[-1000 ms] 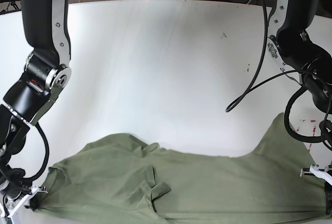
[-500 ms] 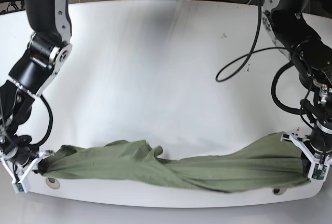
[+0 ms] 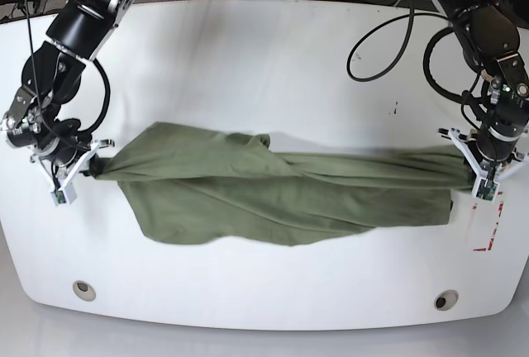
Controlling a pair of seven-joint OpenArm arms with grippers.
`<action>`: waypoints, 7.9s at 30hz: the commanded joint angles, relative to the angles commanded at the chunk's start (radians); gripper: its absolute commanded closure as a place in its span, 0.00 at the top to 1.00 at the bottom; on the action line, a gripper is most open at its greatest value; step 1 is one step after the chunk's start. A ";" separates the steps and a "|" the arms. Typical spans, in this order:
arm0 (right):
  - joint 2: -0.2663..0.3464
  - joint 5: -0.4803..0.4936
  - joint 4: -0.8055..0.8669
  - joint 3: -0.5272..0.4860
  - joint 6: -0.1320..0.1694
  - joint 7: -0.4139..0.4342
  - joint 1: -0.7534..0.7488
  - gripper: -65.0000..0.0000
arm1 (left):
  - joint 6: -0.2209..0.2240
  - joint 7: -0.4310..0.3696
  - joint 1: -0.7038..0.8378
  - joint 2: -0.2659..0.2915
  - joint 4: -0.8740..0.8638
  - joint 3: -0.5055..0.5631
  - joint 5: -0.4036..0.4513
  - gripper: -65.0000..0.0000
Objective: Fold the T-shirt properly
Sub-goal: 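Lay the shirt flat, holding its edge taut between both grippers, then release the shirt edge and move the right gripper along the shirt, then move the left gripper to the shirt's opposite end and grasp, then lift the shirt with both grippers and flip it over, then lay the shirt down, dragging its held edge taut between grippers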
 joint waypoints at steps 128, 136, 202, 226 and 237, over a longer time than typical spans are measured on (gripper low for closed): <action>-0.046 -0.009 -0.546 -0.262 0.000 0.491 0.095 0.00 | 0.058 -0.242 -0.362 -0.008 -0.832 -0.187 0.006 0.97; -0.046 -0.009 -0.546 -0.259 0.000 0.491 0.094 0.00 | 0.058 -0.299 -0.431 -0.008 -1.013 -0.181 0.008 0.97; 0.094 0.002 -0.173 -0.265 0.000 0.046 0.606 0.00 | 0.120 0.020 -0.641 0.100 -0.003 -0.032 0.006 0.00; 0.292 0.212 -0.166 -0.351 0.000 -0.110 0.895 0.00 | 0.114 0.046 -0.898 0.017 -0.051 0.031 0.000 0.00; 0.261 0.318 0.061 -0.104 0.000 -0.114 0.393 0.00 | 0.112 0.041 -0.582 0.025 -0.002 0.023 -0.002 0.00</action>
